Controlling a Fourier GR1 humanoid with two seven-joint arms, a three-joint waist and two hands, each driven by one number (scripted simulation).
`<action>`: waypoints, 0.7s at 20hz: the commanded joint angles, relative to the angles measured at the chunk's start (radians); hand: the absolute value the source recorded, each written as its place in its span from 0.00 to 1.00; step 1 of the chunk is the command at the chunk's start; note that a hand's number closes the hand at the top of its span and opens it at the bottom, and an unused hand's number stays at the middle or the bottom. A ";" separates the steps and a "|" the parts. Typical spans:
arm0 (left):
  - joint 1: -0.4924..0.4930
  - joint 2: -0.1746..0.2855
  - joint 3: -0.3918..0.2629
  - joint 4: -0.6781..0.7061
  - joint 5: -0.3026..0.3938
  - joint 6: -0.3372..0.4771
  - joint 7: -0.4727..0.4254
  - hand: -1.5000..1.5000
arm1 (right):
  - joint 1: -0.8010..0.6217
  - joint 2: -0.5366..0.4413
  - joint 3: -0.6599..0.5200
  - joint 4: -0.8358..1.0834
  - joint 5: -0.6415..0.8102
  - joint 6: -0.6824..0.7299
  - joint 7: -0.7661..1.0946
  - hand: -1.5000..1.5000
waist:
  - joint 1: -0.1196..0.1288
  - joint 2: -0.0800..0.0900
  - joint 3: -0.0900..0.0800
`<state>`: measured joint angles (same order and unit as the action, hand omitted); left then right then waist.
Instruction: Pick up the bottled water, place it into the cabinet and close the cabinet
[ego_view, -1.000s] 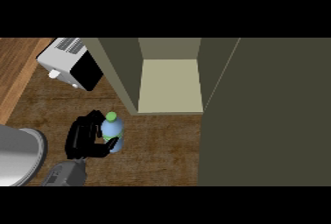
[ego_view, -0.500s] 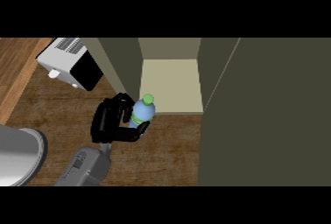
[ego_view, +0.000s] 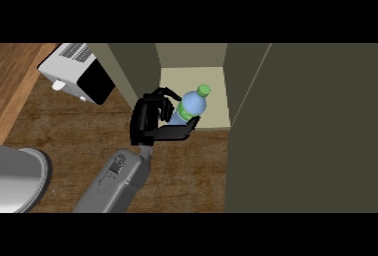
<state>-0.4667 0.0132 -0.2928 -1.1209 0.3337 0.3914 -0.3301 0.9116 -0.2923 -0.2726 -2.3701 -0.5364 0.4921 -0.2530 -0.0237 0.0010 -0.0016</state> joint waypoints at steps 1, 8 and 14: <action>-0.089 -0.013 -0.050 0.049 -0.019 0.130 0.065 1.00 | 0.022 0.003 -0.003 -0.204 -0.139 -0.067 0.098 0.00 | -0.002 0.002 0.000; -0.204 -0.013 -0.006 0.269 -0.011 0.138 0.034 1.00 | 0.045 -0.014 -0.018 -0.197 -0.178 -0.027 0.092 0.00 | -0.021 0.006 -0.001; -0.345 -0.013 0.094 0.436 0.031 0.084 0.032 1.00 | 0.031 0.002 -0.016 -0.135 -0.193 -0.011 0.065 0.00 | -0.019 0.009 -0.001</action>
<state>-0.7466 0.0010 -0.2443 -0.7799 0.3440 0.4941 -0.2831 0.9031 -0.3006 -0.2862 -2.3540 -0.5771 0.5117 -0.2543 -0.0397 0.0069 -0.0018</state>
